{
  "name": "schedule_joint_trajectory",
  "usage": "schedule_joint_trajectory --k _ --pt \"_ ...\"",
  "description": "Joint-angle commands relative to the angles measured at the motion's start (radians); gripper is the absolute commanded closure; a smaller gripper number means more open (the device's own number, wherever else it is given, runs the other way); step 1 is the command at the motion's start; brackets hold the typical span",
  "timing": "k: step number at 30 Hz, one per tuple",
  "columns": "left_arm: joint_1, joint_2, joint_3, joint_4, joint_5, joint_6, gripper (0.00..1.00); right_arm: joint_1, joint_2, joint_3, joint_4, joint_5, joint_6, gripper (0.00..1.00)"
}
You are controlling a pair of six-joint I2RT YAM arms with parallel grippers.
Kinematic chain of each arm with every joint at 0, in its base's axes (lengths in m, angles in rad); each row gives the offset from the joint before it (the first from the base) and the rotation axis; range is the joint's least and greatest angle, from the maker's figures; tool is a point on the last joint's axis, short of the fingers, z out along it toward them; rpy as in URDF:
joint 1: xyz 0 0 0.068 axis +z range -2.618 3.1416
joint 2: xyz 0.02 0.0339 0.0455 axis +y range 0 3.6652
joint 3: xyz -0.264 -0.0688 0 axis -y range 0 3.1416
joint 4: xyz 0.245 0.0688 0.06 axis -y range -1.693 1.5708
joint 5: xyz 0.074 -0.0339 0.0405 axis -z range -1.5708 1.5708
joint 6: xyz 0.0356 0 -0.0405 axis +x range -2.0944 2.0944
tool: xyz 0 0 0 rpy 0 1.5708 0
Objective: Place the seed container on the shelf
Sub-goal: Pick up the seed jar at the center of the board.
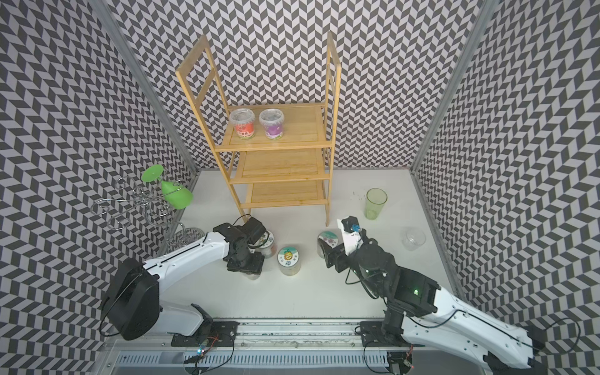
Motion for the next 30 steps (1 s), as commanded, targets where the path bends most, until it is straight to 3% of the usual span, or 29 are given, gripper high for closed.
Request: schedule_joint_trajectory --k 1,17,30 --pt "0.003 -0.045 0.05 -0.081 -0.002 0.019 0.42 0.005 -0.007 0.001 0.044 0.008 -0.016 0.13" --pt "-0.002 -0.092 0.331 -0.306 0.085 0.017 0.44 0.005 0.002 -0.019 0.112 -0.098 -0.178 0.13" --pt "-0.005 -0.158 0.362 -0.306 0.266 -0.014 0.45 0.005 -0.008 -0.056 0.15 -0.204 -0.271 0.13"
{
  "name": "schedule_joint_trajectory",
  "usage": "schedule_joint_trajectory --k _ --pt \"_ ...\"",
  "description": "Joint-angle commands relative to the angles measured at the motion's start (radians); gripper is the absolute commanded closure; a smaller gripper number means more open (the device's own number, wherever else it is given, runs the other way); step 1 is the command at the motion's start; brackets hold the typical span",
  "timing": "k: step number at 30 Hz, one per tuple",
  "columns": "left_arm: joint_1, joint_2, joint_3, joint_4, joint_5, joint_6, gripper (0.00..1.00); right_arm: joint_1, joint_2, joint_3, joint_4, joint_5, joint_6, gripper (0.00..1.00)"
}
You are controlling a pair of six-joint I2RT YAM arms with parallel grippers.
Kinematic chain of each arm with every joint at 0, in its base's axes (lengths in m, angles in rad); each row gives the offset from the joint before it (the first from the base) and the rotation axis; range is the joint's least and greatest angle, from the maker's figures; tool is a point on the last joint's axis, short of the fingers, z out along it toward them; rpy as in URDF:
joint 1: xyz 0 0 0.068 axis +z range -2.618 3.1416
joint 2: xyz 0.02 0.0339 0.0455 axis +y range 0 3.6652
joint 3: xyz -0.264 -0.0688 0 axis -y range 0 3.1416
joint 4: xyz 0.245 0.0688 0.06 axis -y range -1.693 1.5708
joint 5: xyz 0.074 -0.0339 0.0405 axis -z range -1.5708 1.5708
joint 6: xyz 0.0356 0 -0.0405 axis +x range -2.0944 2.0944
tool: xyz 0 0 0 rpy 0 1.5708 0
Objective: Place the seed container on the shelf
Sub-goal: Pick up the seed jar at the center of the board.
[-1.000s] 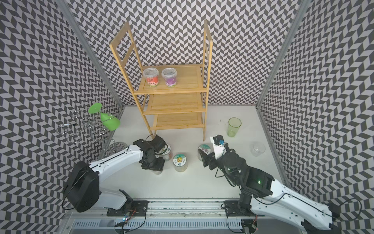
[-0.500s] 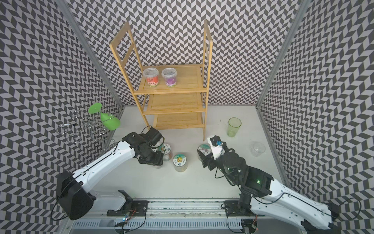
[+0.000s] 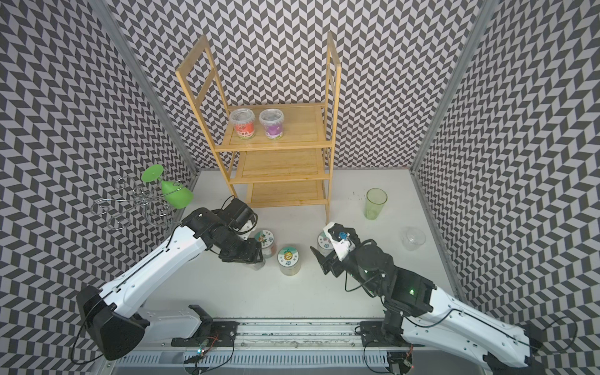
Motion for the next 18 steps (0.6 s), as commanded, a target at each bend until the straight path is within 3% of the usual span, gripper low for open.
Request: schedule_joint_trajectory --k 1,18 --pt "-0.005 -0.024 0.046 -0.015 0.068 -0.008 0.45 0.005 -0.015 -0.02 0.062 -0.047 -0.042 0.12" --pt "-0.034 0.055 0.234 -0.014 0.083 0.009 0.43 0.008 0.042 -0.093 0.225 -0.202 -0.134 0.13"
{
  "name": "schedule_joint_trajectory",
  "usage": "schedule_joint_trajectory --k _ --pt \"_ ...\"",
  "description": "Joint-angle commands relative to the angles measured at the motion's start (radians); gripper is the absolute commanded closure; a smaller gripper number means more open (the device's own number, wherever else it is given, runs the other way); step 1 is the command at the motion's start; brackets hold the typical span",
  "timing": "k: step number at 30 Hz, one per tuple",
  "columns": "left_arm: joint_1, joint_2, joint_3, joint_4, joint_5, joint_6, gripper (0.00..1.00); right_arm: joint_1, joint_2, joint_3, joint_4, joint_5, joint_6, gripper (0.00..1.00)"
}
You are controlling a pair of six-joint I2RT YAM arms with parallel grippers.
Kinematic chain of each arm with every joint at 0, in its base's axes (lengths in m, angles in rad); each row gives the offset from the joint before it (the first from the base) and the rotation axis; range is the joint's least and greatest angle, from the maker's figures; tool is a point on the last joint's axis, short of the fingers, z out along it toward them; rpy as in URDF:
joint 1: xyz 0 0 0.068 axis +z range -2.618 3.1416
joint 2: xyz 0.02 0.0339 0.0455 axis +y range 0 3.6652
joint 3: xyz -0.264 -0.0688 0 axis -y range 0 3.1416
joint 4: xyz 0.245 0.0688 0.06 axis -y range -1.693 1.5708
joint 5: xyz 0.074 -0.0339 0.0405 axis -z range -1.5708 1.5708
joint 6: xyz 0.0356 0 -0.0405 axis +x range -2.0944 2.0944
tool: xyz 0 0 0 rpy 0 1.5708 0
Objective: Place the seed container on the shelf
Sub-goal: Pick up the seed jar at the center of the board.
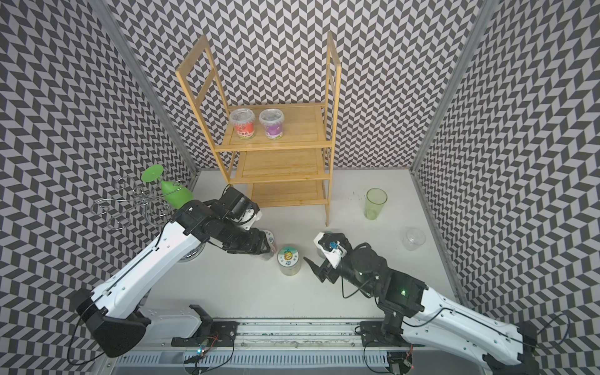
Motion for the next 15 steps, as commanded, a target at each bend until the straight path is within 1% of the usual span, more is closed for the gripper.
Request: schedule_joint_trajectory --k 1,8,15 --pt "-0.01 0.024 0.05 0.001 0.004 0.011 0.43 0.01 0.03 -0.006 0.122 -0.064 -0.033 0.13" --pt "-0.021 0.072 0.112 0.002 -0.002 0.025 0.44 0.024 0.092 -0.023 0.233 -0.128 -0.052 0.11" --pt "-0.031 0.098 0.161 0.001 0.01 0.039 0.44 0.027 0.144 -0.068 0.361 -0.135 -0.022 0.08"
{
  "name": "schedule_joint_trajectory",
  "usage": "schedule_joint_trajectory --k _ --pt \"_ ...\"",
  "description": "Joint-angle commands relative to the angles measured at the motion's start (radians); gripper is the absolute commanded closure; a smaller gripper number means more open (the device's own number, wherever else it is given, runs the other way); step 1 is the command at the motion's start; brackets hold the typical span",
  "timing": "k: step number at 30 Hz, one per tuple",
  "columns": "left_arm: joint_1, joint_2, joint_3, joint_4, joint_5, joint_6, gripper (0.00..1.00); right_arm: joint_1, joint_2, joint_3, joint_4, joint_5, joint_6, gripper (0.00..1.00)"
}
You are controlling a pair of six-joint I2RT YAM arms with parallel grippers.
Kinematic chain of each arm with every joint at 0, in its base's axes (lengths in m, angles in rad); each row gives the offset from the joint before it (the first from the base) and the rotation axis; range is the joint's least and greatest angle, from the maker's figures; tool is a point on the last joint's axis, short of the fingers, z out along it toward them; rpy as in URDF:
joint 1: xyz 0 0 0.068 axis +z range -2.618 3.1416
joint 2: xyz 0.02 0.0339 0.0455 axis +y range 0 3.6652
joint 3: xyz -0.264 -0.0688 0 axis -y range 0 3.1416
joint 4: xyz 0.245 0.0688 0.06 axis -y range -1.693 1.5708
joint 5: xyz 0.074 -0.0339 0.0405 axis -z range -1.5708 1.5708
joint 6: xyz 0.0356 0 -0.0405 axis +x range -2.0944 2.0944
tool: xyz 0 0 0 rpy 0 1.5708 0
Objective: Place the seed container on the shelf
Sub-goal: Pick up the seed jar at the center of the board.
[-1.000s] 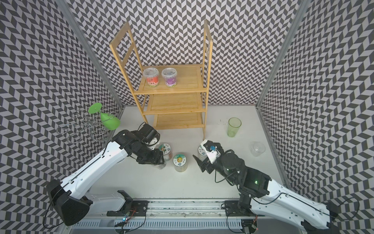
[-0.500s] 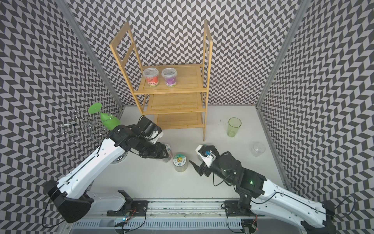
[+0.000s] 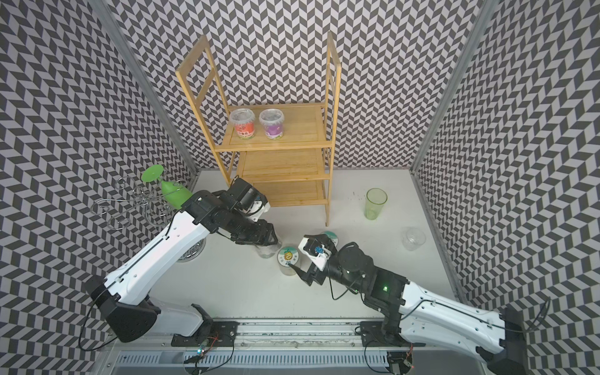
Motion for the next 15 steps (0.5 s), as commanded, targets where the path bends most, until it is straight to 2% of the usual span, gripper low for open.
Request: schedule_joint_trajectory --k 1,15 --pt "-0.011 0.002 0.038 0.0 0.013 0.024 0.43 0.007 0.027 -0.02 0.143 -0.018 0.019 0.08" --pt "-0.035 0.017 0.063 0.0 0.035 0.03 0.43 0.007 0.186 -0.043 0.358 0.019 0.031 0.0"
